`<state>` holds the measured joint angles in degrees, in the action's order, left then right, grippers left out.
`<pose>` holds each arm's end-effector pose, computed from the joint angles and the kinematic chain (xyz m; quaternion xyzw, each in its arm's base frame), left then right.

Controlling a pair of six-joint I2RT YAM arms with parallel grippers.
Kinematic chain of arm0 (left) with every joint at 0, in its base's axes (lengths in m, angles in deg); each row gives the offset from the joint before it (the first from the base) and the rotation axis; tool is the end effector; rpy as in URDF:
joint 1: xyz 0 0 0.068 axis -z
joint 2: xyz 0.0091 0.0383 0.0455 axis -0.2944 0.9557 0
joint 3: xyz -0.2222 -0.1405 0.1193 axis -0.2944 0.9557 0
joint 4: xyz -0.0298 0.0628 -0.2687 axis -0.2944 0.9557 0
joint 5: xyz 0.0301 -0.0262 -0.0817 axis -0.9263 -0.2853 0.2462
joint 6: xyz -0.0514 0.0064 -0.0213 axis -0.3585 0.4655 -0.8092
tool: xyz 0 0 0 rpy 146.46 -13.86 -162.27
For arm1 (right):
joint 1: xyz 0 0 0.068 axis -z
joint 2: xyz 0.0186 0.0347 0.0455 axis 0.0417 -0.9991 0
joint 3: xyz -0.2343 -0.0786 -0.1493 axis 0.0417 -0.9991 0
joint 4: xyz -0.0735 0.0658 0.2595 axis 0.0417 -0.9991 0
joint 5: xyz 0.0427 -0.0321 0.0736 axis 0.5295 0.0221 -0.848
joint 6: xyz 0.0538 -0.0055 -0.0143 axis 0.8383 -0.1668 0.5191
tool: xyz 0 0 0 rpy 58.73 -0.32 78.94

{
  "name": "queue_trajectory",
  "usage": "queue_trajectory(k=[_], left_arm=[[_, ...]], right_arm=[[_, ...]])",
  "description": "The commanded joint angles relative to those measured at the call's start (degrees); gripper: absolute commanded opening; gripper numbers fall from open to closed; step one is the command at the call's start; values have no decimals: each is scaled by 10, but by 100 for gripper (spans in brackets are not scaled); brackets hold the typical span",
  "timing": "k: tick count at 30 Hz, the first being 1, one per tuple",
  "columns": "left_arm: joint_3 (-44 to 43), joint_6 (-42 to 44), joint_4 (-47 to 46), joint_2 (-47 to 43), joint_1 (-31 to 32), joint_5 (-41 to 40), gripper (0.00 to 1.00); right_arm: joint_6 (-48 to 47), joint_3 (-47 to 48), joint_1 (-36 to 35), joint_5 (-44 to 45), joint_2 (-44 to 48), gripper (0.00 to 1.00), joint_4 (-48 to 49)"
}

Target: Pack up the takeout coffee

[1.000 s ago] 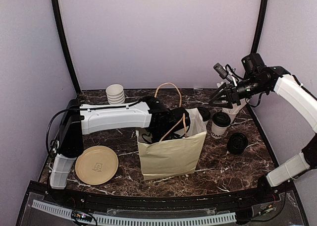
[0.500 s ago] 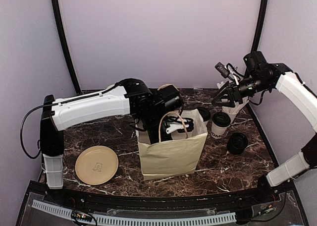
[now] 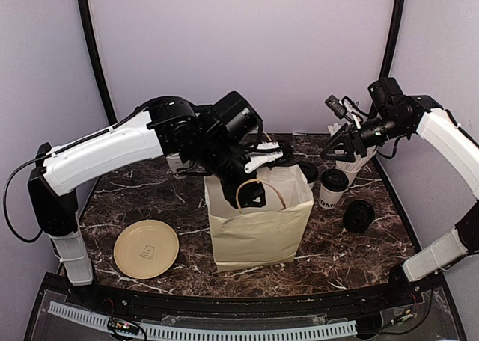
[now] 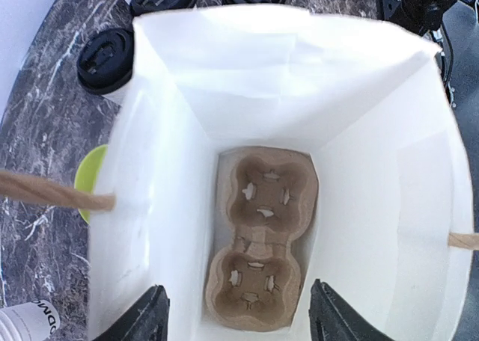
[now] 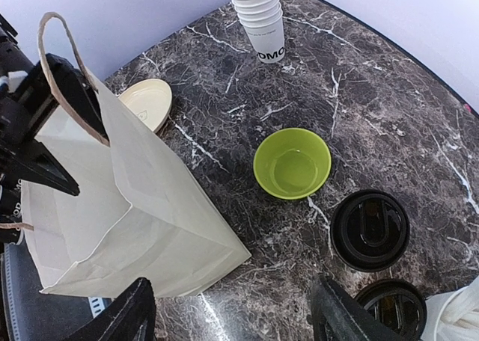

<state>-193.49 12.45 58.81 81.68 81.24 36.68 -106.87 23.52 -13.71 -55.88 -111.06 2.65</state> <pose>0.1834 -0.3833 0.3845 0.5872 0.7379 -0.1706 0.2856 0.2650 0.1046 0.3894 -0.4115 0.7851 0.3368 0.3178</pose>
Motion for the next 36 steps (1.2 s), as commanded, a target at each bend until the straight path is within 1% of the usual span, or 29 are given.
queue_trajectory(k=[1, 7, 11, 15, 19, 23, 31, 36], left_arm=[[-4, 13, -55, -70, -3, -13, 67], [39, 17, -140, -142, -4, -18, 66], [84, 17, -203, -194, -5, -25, 68], [140, 5, -262, -240, -18, -75, 71], [177, -34, -288, -263, -47, -92, 73], [215, -55, -312, -284, -61, -103, 74], [249, -67, -336, -297, -63, -128, 78], [270, -80, -349, -309, -65, -166, 82]], right_arm=[[-2, 6, 5, 26, 12, 71, -3], [2, -3, 11, 37, 11, 71, -1], [8, -5, 12, 44, 12, 71, 5], [10, -15, 13, 62, 13, 70, 11], [4, -38, 13, 128, 17, 70, 12], [-18, -83, 13, 204, 31, 70, 12], [-78, -167, 14, 264, 77, 72, -30], [-99, -217, 14, 340, 100, 72, -32]])
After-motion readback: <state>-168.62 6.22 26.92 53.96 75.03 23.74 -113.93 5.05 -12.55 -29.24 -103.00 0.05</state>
